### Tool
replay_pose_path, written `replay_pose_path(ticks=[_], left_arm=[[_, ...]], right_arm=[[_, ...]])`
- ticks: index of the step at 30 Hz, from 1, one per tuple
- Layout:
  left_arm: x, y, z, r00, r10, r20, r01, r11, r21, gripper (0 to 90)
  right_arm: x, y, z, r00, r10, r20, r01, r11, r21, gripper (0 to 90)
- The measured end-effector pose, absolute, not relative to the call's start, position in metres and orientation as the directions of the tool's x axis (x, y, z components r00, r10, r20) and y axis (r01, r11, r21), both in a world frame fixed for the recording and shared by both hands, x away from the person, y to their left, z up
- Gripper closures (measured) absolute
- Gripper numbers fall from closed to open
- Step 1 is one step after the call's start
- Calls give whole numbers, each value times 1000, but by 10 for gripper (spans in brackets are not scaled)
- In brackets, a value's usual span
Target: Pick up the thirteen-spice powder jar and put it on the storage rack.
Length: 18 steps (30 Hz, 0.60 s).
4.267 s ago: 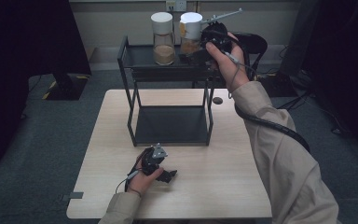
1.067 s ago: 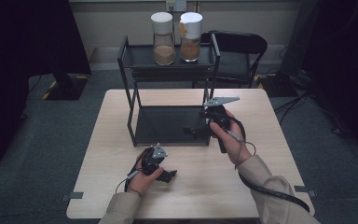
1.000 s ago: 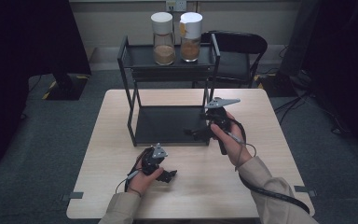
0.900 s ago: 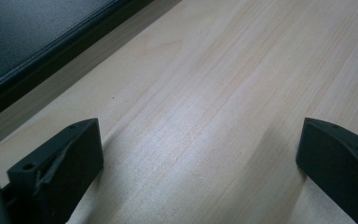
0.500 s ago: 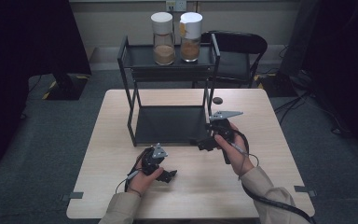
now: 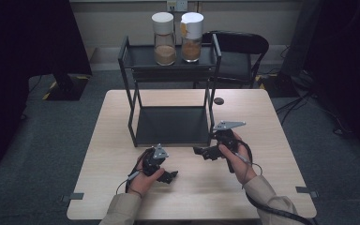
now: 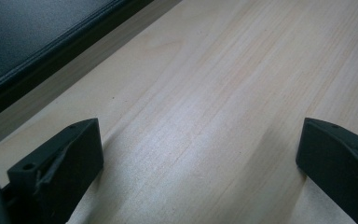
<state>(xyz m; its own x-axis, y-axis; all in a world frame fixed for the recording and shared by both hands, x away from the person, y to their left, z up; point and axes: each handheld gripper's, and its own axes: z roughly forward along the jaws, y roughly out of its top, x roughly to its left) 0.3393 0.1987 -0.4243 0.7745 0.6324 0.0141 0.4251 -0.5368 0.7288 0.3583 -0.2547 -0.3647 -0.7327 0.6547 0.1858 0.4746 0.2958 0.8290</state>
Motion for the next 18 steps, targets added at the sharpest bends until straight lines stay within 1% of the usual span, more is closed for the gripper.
replay_pose_path(ticks=[18], left_arm=[[339,199,-424,775,632,14,425,-537,729,0]], right_arm=[[346,-283,-394,-696,688,204,513,278,812,15]])
